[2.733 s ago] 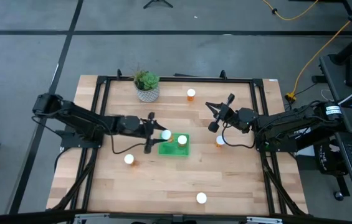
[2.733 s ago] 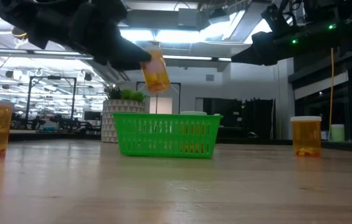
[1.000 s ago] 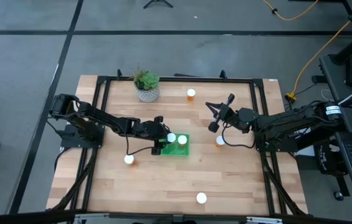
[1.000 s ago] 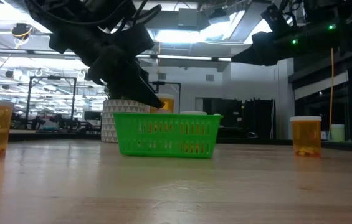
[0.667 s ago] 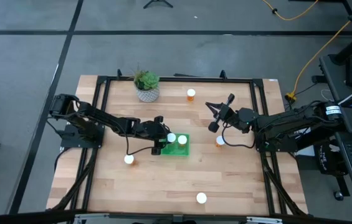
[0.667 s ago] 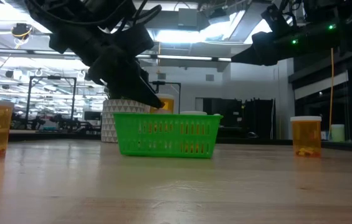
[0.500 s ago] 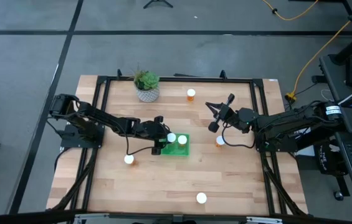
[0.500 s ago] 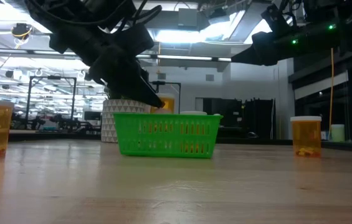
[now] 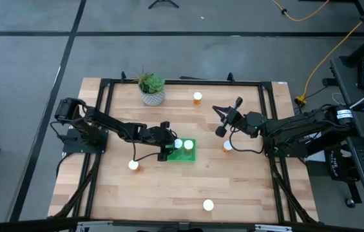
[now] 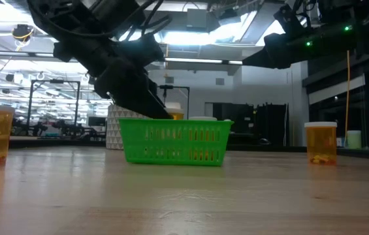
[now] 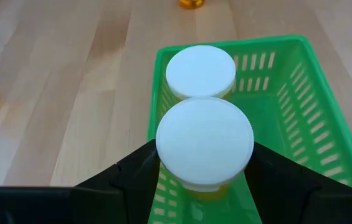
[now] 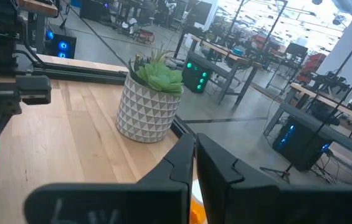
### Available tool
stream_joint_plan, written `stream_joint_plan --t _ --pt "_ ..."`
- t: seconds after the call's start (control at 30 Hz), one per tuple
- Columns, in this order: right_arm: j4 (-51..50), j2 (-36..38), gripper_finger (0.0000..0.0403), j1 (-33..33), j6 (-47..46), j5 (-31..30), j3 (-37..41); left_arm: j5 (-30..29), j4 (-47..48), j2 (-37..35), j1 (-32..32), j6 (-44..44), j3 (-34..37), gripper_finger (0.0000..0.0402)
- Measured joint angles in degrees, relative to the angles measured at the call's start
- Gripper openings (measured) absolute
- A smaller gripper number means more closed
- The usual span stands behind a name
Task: Pick and place pill bottles into a basket
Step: Put the orange medicine bottle into the green bin
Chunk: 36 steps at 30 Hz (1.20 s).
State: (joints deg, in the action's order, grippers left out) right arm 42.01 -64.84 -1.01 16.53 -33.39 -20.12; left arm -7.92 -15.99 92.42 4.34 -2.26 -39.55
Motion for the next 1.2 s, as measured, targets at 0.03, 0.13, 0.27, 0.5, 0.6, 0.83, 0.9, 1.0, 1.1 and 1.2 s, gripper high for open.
stream_joint_plan --t 0.03,0.13,0.27,0.5,0.6,0.83,0.9,1.0,1.1,1.2 --pt "0.0 0.0 0.0024 0.0 0.0 0.0 0.0 0.0 -0.2 0.0 0.0 0.0 0.0 0.0214" --pt "0.0 0.0 0.0024 0.0 0.0 0.0 0.0 0.0 -0.2 0.0 0.0 0.0 0.0 0.0214" --pt "0.0 0.0 0.0023 0.0 0.0 0.0 0.0 0.0 -0.3 0.0 -0.1 0.0 0.0 0.0214" --pt "0.0 0.0 0.0023 0.0 0.0 0.0 0.0 0.0 -1.8 1.8 -0.1 0.0 0.0 0.0214" --pt "0.0 0.0 0.0023 0.0 0.0 0.0 0.0 0.1 -2.5 2.5 -0.2 -0.5 0.0 0.0214" --pt "-0.1 0.0 0.0023 0.0 -1.2 0.0 0.0 0.1 -3.1 2.5 -1.0 -0.5 0.0 0.0214" --pt "-0.1 0.0 0.0023 0.0 -1.2 0.0 0.0 0.1 -3.1 2.5 -1.1 -0.5 0.0 0.0214" --pt "-0.1 0.0 0.0023 0.0 -1.2 0.0 0.0 0.1 -3.1 2.5 -1.1 -0.5 0.0 0.0214" --pt "-0.1 0.0 0.0023 0.0 -1.2 0.0 0.0 0.1 -3.1 2.5 -1.1 -0.4 0.0 0.0214" --pt "-0.1 0.0 0.0023 0.0 -1.1 0.0 0.0 0.1 -3.1 2.5 -1.1 -0.3 0.0 0.0214"
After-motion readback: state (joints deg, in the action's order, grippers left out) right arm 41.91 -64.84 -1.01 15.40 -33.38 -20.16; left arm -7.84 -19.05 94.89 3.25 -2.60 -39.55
